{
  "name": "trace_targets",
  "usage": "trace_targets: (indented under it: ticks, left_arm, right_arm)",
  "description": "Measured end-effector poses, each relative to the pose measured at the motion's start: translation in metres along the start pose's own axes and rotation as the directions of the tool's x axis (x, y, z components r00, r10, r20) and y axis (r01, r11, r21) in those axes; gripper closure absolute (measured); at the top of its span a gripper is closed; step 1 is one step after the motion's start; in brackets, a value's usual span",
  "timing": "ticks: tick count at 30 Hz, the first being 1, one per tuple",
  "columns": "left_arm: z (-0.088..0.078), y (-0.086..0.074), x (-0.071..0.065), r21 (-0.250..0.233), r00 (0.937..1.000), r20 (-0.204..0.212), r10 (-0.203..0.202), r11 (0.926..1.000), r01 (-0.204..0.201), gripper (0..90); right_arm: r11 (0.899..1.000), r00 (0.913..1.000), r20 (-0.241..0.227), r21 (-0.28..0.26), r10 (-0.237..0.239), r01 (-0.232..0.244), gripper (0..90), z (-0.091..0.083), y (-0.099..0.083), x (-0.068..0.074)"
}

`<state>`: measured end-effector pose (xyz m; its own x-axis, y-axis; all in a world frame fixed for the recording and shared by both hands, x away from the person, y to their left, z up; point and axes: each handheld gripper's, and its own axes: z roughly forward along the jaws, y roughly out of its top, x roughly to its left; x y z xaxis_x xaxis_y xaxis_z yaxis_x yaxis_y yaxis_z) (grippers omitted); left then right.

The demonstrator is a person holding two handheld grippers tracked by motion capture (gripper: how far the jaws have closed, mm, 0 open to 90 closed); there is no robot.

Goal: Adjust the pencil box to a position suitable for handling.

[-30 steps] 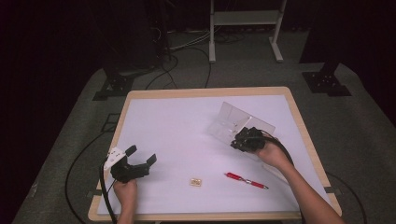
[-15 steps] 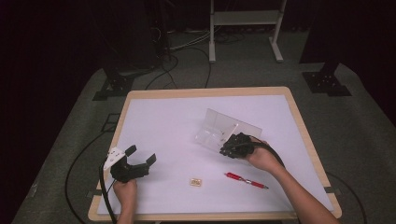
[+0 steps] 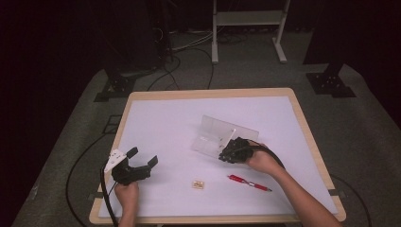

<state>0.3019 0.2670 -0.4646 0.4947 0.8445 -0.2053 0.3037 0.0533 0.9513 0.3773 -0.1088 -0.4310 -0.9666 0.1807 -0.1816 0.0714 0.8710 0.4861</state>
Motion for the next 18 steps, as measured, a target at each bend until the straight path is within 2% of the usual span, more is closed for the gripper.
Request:
trace_targets:
  ticks: [7,18]
  left_arm:
    - [0.0,0.0,0.0,-0.001,1.0,0.003,-0.002,1.0,0.002,0.0]
    - [0.0,0.0,0.0,-0.002,1.0,0.002,-0.002,1.0,0.002,0.0]
  right_arm:
    - [1.0,0.9996,-0.019,0.016,-0.02,0.02,85.0,0.007,-0.005,0.004]
    - [1.0,0.9993,-0.038,0.013,-0.001,0.001,85.1,0.011,-0.015,0.006]
